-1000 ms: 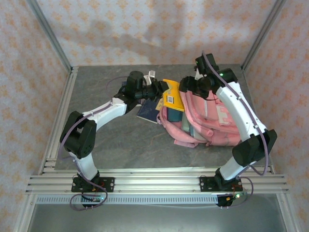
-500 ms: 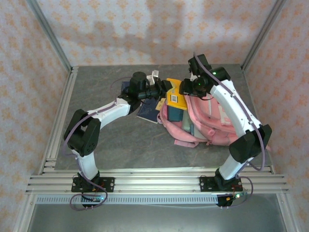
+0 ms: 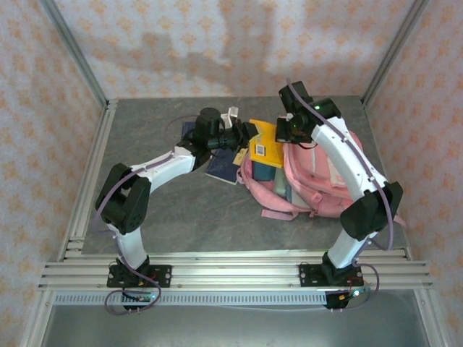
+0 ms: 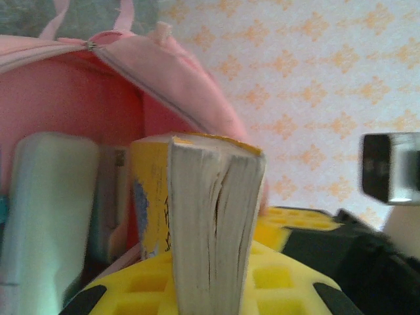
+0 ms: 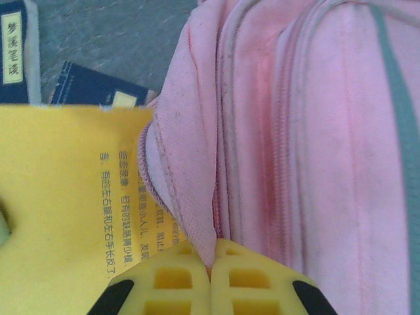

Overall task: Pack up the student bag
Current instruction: Open the student bag at the middle-right of the table, then place the book in the student bag.

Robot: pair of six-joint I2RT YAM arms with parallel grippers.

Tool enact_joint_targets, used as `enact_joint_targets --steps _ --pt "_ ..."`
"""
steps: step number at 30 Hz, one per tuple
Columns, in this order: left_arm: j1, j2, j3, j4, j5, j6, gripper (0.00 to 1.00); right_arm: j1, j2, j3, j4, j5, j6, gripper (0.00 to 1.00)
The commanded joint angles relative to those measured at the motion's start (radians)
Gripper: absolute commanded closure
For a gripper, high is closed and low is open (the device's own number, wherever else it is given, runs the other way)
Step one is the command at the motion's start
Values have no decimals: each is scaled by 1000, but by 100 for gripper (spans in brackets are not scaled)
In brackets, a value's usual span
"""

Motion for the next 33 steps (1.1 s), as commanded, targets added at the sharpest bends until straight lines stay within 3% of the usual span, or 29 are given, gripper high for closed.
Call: enact_joint_targets --steps 1,6,15,26,33 --pt "9 -76 30 -22 20 64 100 -3 -63 64 -25 162 -15 100" --pt "32 -72 13 4 26 52 100 -5 -79 110 -38 176 -29 100" --pt "-4 10 47 21 45 79 100 -5 -104 126 -18 94 -8 100" --pt "-69 254 121 427 16 -151 100 -5 -87 140 -13 46 4 100" --pt "-155 419 307 316 -11 -132 100 -5 -76 132 6 25 43 100"
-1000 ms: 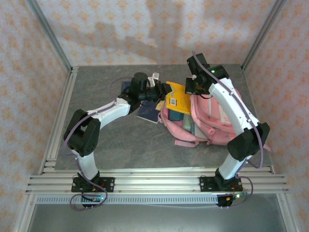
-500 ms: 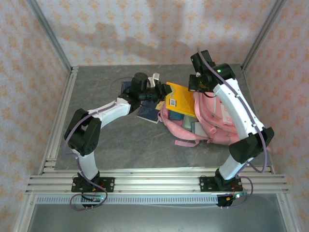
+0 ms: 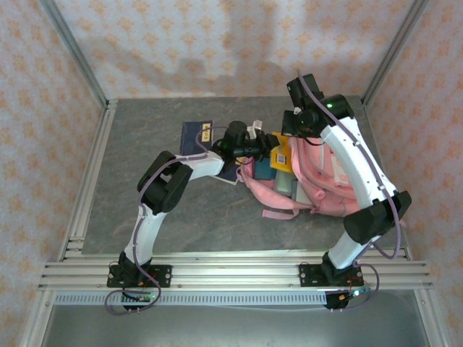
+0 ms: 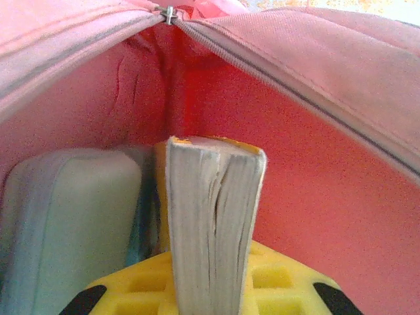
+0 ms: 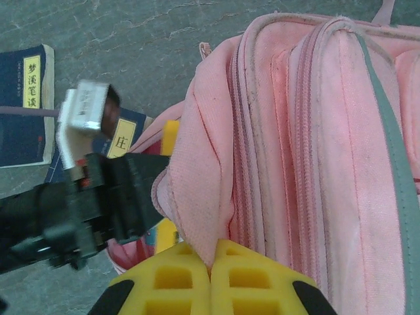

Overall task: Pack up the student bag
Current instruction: Place the book in the student bag.

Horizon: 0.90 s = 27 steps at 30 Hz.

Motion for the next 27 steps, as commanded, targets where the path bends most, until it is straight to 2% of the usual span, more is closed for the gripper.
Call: enact_joint_targets --steps 1,2,4,5,7,10,13,16,22,25,27 --pt "-71 25 133 -15 -4 38 100 -1 -33 40 61 -11 40 100" --pt "-87 37 172 -110 -4 91 99 -1 -33 32 68 -14 46 100" --pt "-129 62 265 -382 -24 247 89 -1 -33 14 81 -23 62 100" --pt "-145 73 297 -457 -34 289 88 -1 -31 8 87 -26 68 100" --pt "-168 100 327 -502 -31 310 78 -1 -29 -5 98 -31 76 100" --pt "-172 121 343 -522 -18 293 51 -1 -20 -10 100 -29 74 100" --pt "-156 87 349 -625 -44 367 37 -3 -18 -12 100 -12 64 100" --pt "-122 37 335 -713 -62 424 31 -2 -22 -20 90 25 52 100" --pt "-52 -86 227 -785 -88 499 26 -13 -51 -82 93 68 44 100" --pt "-37 -132 178 -792 -74 518 19 -21 -67 -115 104 67 44 100" --pt "-37 -157 157 -808 -64 540 18 -24 -76 -129 109 68 44 100"
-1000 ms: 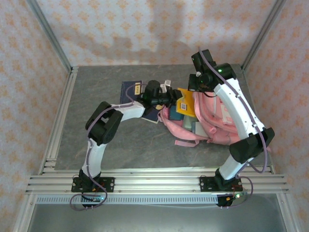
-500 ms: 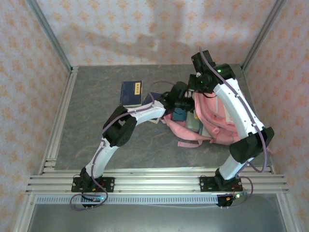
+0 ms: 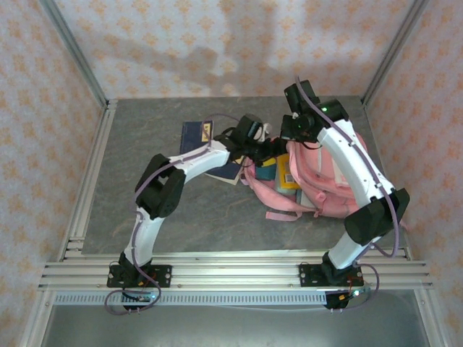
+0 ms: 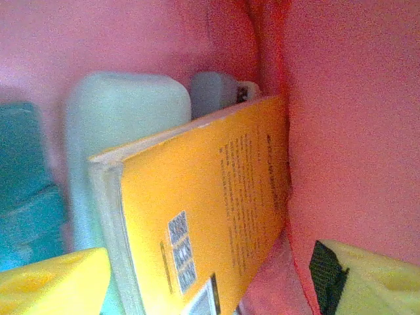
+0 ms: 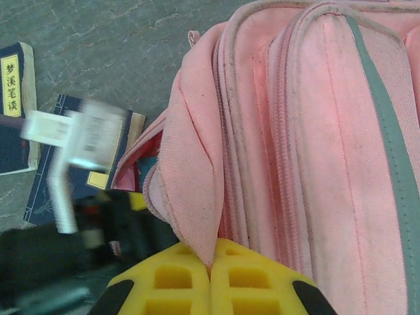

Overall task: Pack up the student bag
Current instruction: Place the book in the student bag, then close the student bag at the middle-right of the table, then move the book to the center of the table.

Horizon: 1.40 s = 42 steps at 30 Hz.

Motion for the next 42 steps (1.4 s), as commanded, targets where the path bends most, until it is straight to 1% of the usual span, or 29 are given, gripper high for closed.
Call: enact_joint_targets --steps 1,4,6,9,10,11,12,13,14,15,16,17,18,19,22,26,30,32,35,37,40,42 --pt "-6 -79 -40 -69 -4 85 17 -18 -66 -21 41 60 -10 100" --pt "2 -132 -65 -108 -19 131 18 -21 -72 -38 44 62 -15 100" --pt "24 -174 -77 -154 -53 165 18 -21 -72 -50 44 52 -16 100" --pt "65 -213 -70 -235 -85 214 20 -21 -60 -73 49 -12 -17 100" --pt "83 -222 -67 -264 -104 233 21 -21 -48 -76 48 -58 -20 100" --pt "96 -223 -59 -307 -137 258 22 -19 -34 -67 34 -75 -22 100" --pt "114 -223 -39 -380 -199 289 23 -14 -13 -45 5 -67 -20 100" --pt "128 -218 -23 -443 -257 308 23 -6 1 -30 -11 -50 -22 92" --pt "148 -208 -9 -505 -320 317 24 4 11 -13 -21 -19 -22 76" --pt "170 -197 -4 -552 -364 314 25 13 13 -5 -21 2 -22 66" --pt "192 -190 -12 -568 -381 303 26 19 13 3 -18 16 -21 59" --pt "218 -187 -35 -558 -382 286 27 27 13 13 -9 27 -23 53" --pt "241 -187 -65 -531 -374 269 28 34 13 22 -1 35 -20 50" --pt "257 -187 -88 -504 -368 255 30 38 16 30 6 37 -18 49" --pt "284 -143 -102 -448 -318 242 35 53 26 47 34 24 -2 49" --pt "274 -55 -47 -405 -227 242 39 58 39 31 79 -49 30 53" --pt "250 35 16 -425 -218 235 39 70 68 31 79 -83 43 58" --pt "230 69 42 -475 -252 248 38 76 75 25 81 -89 43 60" --pt "195 115 81 -590 -339 265 37 85 78 4 89 -93 43 62" --pt "178 123 65 -635 -379 269 37 90 79 -12 89 -90 41 63" --pt "171 83 -50 -626 -401 246 37 99 75 -43 100 -94 45 63" --pt "172 39 -148 -621 -418 235 38 101 74 -71 121 -128 51 63"
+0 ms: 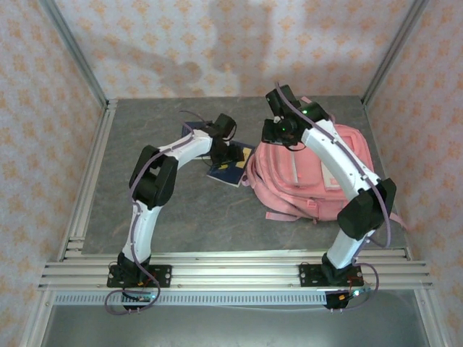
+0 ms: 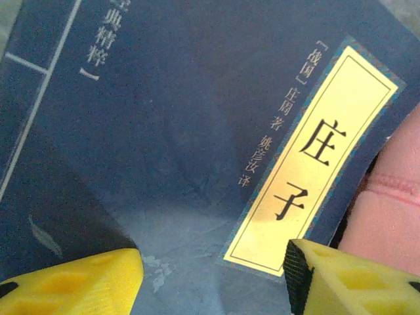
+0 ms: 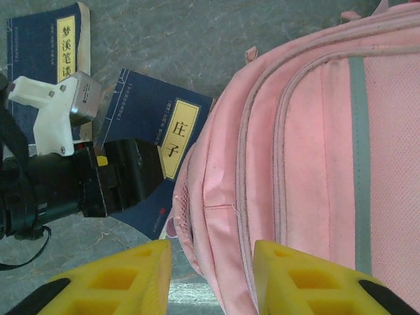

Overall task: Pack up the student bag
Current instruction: Move the book to the center of the table.

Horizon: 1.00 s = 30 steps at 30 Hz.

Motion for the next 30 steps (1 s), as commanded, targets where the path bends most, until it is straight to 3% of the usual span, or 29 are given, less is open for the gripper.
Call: enact_joint_targets --steps 1,5,9,14,17,20,26,30 --pt "-1 -40 -187 -117 -69 -15 38 9 1 -50 32 -45 20 63" --pt "0 -175 -399 -79 -61 -27 38 42 34 -71 49 -124 6 64" --pt "0 -351 -561 -18 15 -63 39 95 98 -60 61 -200 -2 64" --pt "29 -546 -591 -9 19 -53 34 169 217 5 57 -276 -8 68" --pt "93 -614 -584 -98 -51 -55 31 194 296 55 43 -265 -18 70" --pt "154 -659 -648 -101 -6 -77 34 194 377 122 35 -242 -30 71" --pt "157 -751 -860 24 125 -149 43 193 568 323 18 -193 -21 71" --pt "159 -776 -872 -20 76 -88 44 193 651 417 -4 -165 -6 71"
